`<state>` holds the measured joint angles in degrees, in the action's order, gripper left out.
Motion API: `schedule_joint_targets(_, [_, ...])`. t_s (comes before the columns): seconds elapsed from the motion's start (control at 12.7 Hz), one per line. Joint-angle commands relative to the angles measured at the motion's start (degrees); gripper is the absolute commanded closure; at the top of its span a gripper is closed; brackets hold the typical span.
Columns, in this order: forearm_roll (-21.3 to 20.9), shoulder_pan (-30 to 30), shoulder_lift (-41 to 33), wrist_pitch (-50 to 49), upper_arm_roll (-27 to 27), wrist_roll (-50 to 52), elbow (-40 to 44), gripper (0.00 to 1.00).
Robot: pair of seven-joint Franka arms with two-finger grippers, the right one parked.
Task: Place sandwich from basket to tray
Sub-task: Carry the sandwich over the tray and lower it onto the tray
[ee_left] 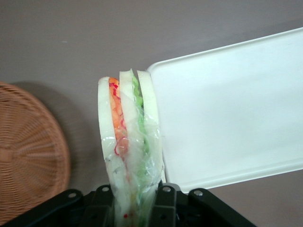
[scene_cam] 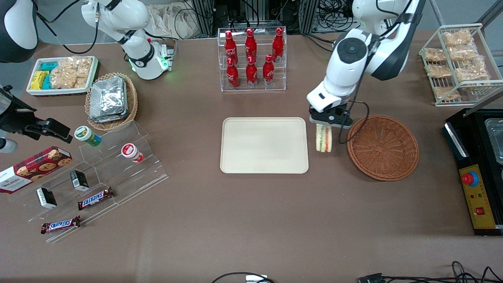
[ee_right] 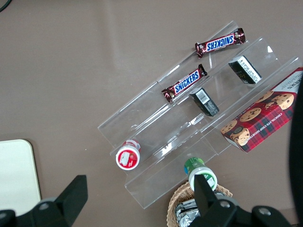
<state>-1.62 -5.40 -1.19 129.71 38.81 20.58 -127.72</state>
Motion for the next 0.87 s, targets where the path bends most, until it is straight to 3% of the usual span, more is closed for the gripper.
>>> schedule_joint_targets(0.0, [-3.7,0.7,7.5,-0.7,1.6,5.2,4.8,0.75])
schedule_joint_targets(0.79, [-19.1,7.1,24.1,6.1,1.2,22.9,7.2,0.74])
